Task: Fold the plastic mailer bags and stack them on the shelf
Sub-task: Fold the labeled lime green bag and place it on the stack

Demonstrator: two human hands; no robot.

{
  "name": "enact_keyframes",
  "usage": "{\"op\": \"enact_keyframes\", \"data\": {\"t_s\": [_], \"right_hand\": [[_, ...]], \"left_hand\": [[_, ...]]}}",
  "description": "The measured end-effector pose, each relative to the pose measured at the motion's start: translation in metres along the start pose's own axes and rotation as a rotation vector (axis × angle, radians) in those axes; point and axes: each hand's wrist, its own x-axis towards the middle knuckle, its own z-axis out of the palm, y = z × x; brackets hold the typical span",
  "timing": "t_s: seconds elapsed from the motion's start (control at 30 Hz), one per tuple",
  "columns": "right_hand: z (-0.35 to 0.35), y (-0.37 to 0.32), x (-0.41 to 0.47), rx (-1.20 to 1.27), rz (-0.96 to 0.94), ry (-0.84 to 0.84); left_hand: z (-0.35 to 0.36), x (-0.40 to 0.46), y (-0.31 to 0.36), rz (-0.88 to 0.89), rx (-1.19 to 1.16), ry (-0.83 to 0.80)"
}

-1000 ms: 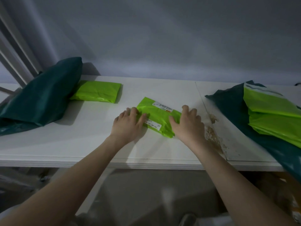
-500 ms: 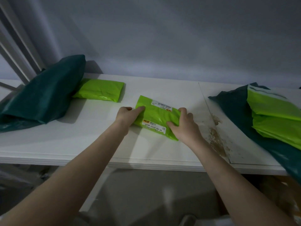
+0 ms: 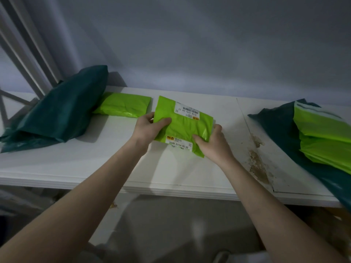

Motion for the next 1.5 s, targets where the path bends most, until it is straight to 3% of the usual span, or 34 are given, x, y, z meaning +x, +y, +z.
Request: {"op": "enact_keyframes", "data": {"t_s": [0.23, 0.33, 0.5, 0.67, 0.77, 0.93, 1.1, 1.2, 1.5], "right_hand": [[0.028, -0.041, 0.002, 0.605, 0.03, -0.082], [0.043, -0.054, 0.002, 0.727, -0.027, -0.093], [0.074, -0.076, -0.005, 0.814, -0.054, -0.136], [0.103, -0.092, -0.012, 0.766, -0.021, -0.194], [0.12, -0.099, -0.013, 0.752, 0.039, -0.206], [0.141, -0.106, -0.007, 0.699, 0.041, -0.145], [0.152, -0.108, -0.003, 0.762, 0.081, -0.129], [0.153, -0.11, -0.002, 0.632, 0.006, -0.124], [0.133, -0.102, -0.014, -0.222, -0.532, 0.046]], "left_hand": [[-0.043, 0.005, 0.01, 0.004, -0.073, 0.081], [-0.061, 0.006, 0.015, -0.01, -0.047, 0.182], [-0.097, 0.001, 0.02, 0.094, 0.31, 0.309], [-0.12, -0.004, 0.016, 0.273, 0.742, 0.325], [-0.126, -0.008, 0.011, 0.346, 0.857, 0.252], [-0.13, -0.01, -0.009, 0.254, 1.165, 0.002], [-0.128, -0.01, -0.017, 0.185, 1.264, -0.049], [-0.13, -0.006, -0.017, 0.134, 1.26, -0.058], [-0.128, -0.002, -0.018, 0.117, 1.274, -0.084]]}}
